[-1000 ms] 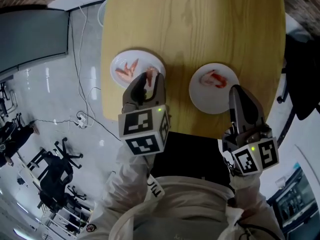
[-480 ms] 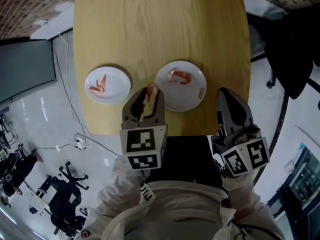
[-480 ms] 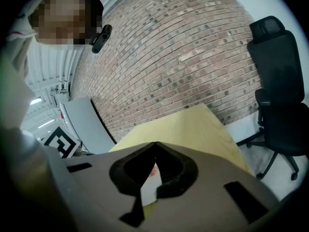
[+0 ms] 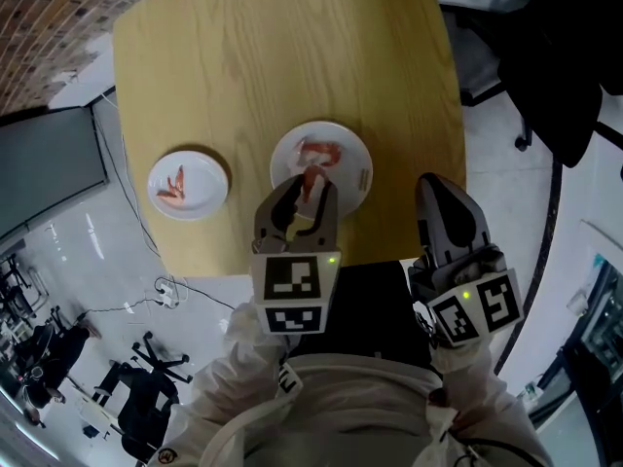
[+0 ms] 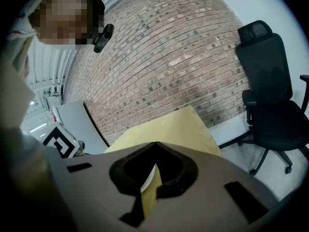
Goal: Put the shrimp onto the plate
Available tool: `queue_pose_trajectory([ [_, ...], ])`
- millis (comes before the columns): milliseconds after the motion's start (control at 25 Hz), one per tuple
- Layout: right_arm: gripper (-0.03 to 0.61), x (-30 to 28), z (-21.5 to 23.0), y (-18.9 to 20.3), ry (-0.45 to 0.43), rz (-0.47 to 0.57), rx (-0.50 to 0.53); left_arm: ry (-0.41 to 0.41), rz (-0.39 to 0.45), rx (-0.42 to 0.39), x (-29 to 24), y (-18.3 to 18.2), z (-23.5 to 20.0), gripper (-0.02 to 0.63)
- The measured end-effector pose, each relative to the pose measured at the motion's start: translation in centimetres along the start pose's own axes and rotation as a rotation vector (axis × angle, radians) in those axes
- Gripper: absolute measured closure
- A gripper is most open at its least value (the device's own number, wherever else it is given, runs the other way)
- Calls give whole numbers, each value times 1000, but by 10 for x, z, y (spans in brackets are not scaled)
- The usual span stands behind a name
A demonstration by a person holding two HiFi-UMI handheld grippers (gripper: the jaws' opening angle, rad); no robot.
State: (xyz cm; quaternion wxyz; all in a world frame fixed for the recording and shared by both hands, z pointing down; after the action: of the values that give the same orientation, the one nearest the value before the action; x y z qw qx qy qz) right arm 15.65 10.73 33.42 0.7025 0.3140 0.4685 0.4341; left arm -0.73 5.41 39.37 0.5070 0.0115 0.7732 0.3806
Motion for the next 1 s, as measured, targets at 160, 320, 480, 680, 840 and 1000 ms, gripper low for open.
queue_pose_trajectory([
  [160,554,5,9,0,21,5,-10,49,-27,-25,-8,3,20,459],
  [320,554,8,12,3,27,4,-16,59,-43,-25,-14,6,24,460],
  [480,554,12,16,4,35,5,-21,64,-58,-34,-19,6,27,459],
  [680,554,17,22,4,44,9,-23,68,-68,-40,-23,6,33,459],
  [840,554,20,27,5,52,11,-28,70,-73,-31,-27,7,35,459],
  [1000,554,23,31,6,54,11,-30,58,-74,-25,-28,5,34,459],
])
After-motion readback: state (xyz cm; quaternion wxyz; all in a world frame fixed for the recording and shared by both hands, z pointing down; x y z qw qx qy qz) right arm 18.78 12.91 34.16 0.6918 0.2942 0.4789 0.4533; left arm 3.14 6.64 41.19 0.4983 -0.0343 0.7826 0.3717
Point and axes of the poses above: the fingertips, and each gripper's own axes: x backward along the fingers, z to its right, y out of its underside, the point moved 5 cm from there along x, backward along the fingers, and after that the axes turned 4 degrees about x, right-handed, at the moved point
